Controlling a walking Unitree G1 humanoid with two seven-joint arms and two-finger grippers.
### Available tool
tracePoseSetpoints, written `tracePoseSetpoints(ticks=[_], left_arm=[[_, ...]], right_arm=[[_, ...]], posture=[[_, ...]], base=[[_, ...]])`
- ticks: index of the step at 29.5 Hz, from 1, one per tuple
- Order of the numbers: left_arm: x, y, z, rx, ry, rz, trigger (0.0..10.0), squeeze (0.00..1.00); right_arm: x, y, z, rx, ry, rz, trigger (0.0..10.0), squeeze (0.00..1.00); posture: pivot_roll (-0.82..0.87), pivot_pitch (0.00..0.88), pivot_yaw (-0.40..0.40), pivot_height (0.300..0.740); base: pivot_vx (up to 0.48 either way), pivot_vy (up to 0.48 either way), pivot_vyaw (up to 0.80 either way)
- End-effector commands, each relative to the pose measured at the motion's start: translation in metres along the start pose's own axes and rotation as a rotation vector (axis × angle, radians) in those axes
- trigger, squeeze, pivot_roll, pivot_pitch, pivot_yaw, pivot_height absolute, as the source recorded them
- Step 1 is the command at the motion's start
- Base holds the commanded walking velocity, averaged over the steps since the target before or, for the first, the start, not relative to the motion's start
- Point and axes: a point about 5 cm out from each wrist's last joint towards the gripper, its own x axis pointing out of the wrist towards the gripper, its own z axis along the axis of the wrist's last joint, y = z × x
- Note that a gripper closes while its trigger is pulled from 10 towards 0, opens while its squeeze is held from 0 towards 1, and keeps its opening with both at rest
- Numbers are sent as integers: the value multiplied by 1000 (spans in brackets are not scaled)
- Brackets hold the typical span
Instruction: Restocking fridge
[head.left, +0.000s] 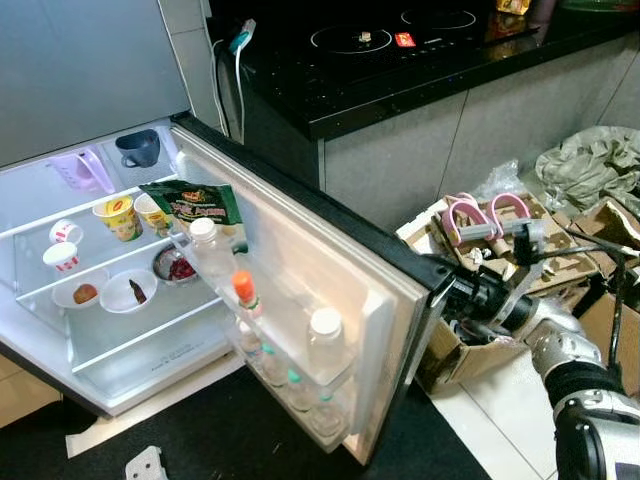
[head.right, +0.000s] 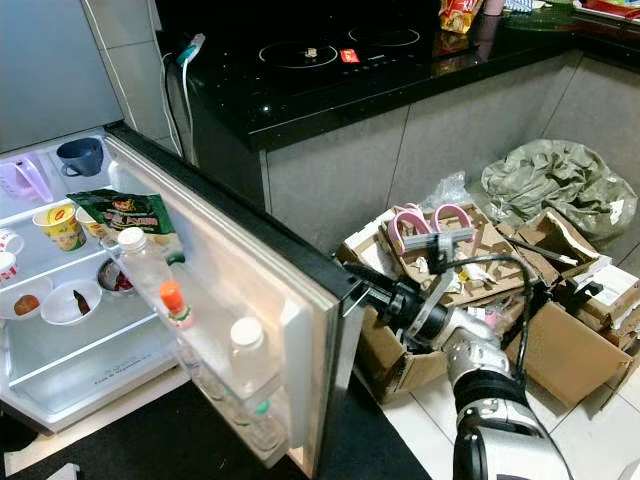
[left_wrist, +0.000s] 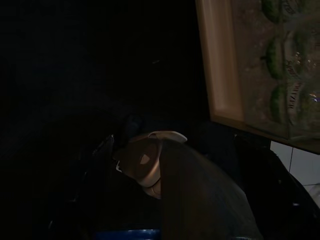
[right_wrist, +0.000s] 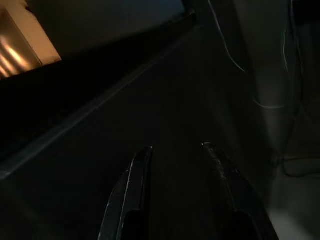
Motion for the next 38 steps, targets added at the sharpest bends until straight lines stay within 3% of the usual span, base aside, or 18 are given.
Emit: tracePoseSetpoints(ticks=[1, 2, 6, 10, 20, 29, 38], left_arm=[[0, -4, -6, 15, 23, -10, 10000, 0], [0, -4, -6, 15, 23, -10, 10000, 0], [2, -7, -4, 16, 17, -21, 10000, 0], [2, -7, -2, 16, 12, -23, 10000, 0], [3, -9, -3, 21, 18, -28, 10000, 0], [3, -10, -4, 23, 22, -32, 10000, 0], [4, -13, -5, 25, 29, -39, 10000, 0]], right_arm=[[-9, -12, -9, -6, 22, -210, 10000, 0], [-9, -12, -9, -6, 22, -210, 10000, 0], [-32, -25, -26, 63, -2, -492, 10000, 0], [-47, -27, -40, 90, 28, -587, 10000, 0], [-69, -26, -67, 109, 144, -727, 10000, 0], [-71, -25, -73, 105, 180, -740, 10000, 0], [-79, -20, -92, 116, 268, -765, 10000, 0]], posture=[[-40, 0, 7, 740], [-40, 0, 7, 740], [-42, 0, 11, 740], [-45, 0, 12, 740], [-50, 0, 17, 740], [-53, 0, 16, 740], [-57, 0, 15, 740]], base=[[0, 0, 0], [0, 0, 0], [0, 0, 0], [0, 0, 520], [0, 0, 756], [0, 0, 756], [0, 0, 756]])
